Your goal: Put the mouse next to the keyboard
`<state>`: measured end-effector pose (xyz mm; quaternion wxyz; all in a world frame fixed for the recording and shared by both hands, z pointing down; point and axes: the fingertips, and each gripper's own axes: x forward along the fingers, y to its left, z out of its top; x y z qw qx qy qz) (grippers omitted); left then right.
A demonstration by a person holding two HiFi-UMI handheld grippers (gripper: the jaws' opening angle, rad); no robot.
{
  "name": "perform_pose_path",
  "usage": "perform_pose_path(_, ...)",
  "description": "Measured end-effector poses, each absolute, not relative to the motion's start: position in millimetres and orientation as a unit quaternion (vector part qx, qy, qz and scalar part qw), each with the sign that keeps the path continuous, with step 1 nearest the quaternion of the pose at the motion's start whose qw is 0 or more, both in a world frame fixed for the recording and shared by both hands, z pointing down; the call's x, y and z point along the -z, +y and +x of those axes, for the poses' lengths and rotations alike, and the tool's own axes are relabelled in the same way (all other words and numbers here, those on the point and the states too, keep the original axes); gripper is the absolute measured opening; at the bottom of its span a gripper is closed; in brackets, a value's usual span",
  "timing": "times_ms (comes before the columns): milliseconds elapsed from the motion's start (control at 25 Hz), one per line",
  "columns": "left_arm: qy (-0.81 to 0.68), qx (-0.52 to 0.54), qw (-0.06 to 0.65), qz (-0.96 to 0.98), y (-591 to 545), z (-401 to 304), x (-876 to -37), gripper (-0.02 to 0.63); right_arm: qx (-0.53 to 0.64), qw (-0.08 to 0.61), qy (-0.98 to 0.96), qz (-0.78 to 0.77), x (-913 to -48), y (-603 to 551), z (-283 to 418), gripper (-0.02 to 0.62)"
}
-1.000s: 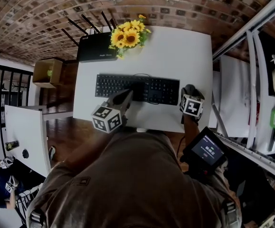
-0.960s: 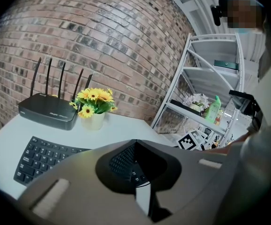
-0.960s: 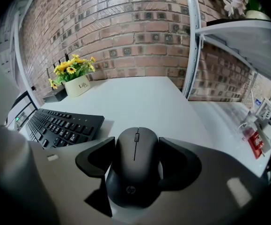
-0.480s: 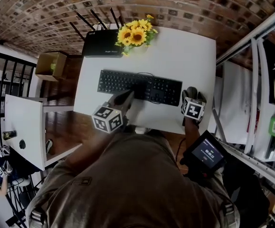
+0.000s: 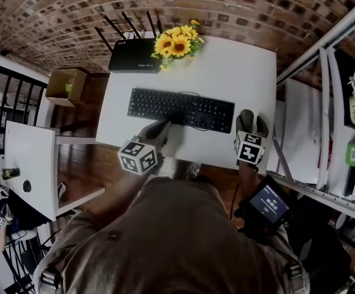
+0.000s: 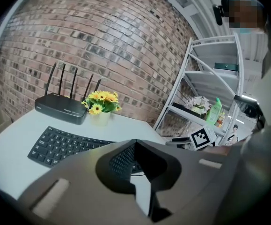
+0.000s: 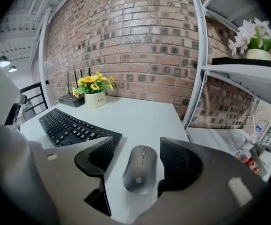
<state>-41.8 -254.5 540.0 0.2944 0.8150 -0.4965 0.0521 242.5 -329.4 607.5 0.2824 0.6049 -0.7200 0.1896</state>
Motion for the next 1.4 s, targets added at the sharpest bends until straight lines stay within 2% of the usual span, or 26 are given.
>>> perform_pose_path(400,-0.481,-0.017,0.273,0.833,-214.3,-61.8,-520.1,0.002,-0.174,0.207,-0.782,0.561,-543.1,-247.0,168.1,0.115)
perform_pose_path(640,-0.49,-0.002,0.256,0.833,-166.3,-94.2,-513.6,0.002,-0.163,0.175,-0.81,0.536,-518.3,-186.6,118.7,0.042)
perform_pose_path(1000,-0.492,0.023,0.24,0.837,-95.0,-129.9,-499.2,0.002,-0.155,0.141,-0.824,0.526,-480.2,-91.8,76.2,0.015)
perform_pose_path(1400,-0.472,0.023,0.226,0.852,-46.4,-115.9,-487.0,0.002,-0.167,0.12,-0.828,0.522,-468.9,-40.9,73.6,0.014)
